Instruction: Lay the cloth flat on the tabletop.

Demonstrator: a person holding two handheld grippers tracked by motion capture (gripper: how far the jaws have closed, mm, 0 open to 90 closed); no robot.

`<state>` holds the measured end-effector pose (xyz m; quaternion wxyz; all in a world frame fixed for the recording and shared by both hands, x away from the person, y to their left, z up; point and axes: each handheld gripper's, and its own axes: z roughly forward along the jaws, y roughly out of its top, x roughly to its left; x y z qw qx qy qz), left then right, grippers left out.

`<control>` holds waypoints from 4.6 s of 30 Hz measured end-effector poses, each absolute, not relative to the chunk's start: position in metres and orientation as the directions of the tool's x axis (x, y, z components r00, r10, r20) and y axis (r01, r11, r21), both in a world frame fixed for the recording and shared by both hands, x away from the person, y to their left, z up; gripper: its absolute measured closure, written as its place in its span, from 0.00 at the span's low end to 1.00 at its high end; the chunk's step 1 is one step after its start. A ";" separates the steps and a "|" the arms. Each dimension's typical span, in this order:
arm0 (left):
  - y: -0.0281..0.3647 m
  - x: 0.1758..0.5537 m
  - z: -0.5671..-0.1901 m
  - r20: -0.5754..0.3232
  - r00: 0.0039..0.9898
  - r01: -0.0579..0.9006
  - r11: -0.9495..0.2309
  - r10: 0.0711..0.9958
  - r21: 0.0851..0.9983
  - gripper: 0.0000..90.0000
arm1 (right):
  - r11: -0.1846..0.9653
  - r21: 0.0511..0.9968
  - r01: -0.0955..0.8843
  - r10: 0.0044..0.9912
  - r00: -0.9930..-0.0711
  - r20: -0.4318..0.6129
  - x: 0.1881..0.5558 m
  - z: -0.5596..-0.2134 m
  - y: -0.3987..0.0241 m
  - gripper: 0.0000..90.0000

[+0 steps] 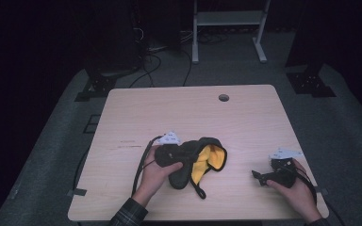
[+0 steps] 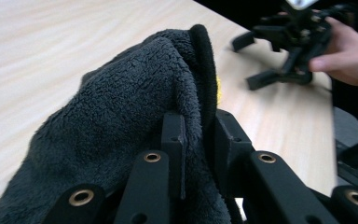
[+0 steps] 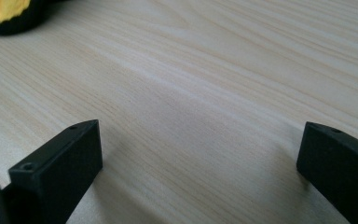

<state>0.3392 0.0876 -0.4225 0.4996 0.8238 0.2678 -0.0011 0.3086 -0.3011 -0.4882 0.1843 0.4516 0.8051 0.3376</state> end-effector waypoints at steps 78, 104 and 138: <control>0.132 0.306 -0.472 -0.095 0.829 0.438 -0.532 0.551 0.725 0.42 | 0.462 0.808 0.366 0.543 -0.837 0.069 0.280 -0.438 -0.158 0.94; 0.137 0.307 -0.467 -0.036 0.805 0.422 -0.529 0.592 0.736 0.42 | 0.292 0.806 0.515 0.732 -0.663 0.159 0.312 -0.433 -0.260 0.94; 0.095 0.270 -0.446 -0.003 0.903 0.273 -0.570 0.429 0.775 0.50 | 0.209 0.868 0.451 0.648 -0.728 0.223 0.310 -0.403 -0.242 0.94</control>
